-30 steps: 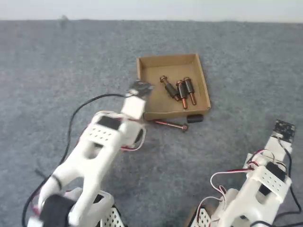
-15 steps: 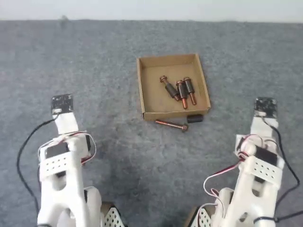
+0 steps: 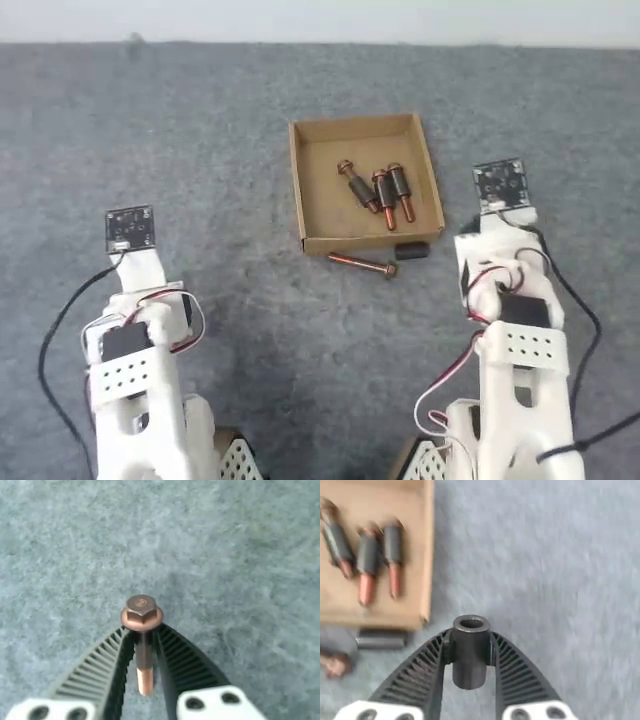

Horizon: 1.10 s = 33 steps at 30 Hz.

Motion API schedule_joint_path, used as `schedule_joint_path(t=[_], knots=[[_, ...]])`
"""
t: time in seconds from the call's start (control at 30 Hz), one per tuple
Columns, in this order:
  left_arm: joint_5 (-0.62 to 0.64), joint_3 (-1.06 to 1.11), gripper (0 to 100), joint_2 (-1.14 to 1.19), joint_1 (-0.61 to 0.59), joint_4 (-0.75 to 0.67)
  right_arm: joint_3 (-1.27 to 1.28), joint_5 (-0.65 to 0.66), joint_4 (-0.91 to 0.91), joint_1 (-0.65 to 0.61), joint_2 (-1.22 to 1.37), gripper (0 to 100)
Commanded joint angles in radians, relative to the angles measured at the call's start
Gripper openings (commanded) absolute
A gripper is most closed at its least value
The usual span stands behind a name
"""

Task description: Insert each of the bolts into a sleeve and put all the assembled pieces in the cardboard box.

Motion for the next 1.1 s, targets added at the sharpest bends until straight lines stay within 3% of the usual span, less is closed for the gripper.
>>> schedule_joint_path(t=[0.0, 0.23, 0.43, 0.7, 0.87, 1.07], knots=[[0.009, -0.008, 4, -0.034, 0.011, -0.023, -0.06, 0.014, -0.124, -0.051, -0.033, 1.7], [0.009, -0.008, 4, -0.034, 0.011, -0.023, 0.038, 0.005, -0.44, -0.17, -0.031, 1.7], [0.009, -0.008, 4, -0.035, 0.011, -0.023, 0.149, -0.011, -0.837, -0.263, 0.082, 1.7], [0.006, -0.008, 4, -0.035, 0.011, -0.023, 0.149, -0.259, -1.294, -0.266, 0.375, 1.7], [0.005, -0.008, 4, -0.035, 0.011, -0.025, 0.149, -0.342, -1.455, -0.291, 0.51, 1.7], [0.005, -0.008, 4, -0.034, 0.011, -0.026, 0.101, -0.411, -1.469, -0.374, 0.647, 1.7]])
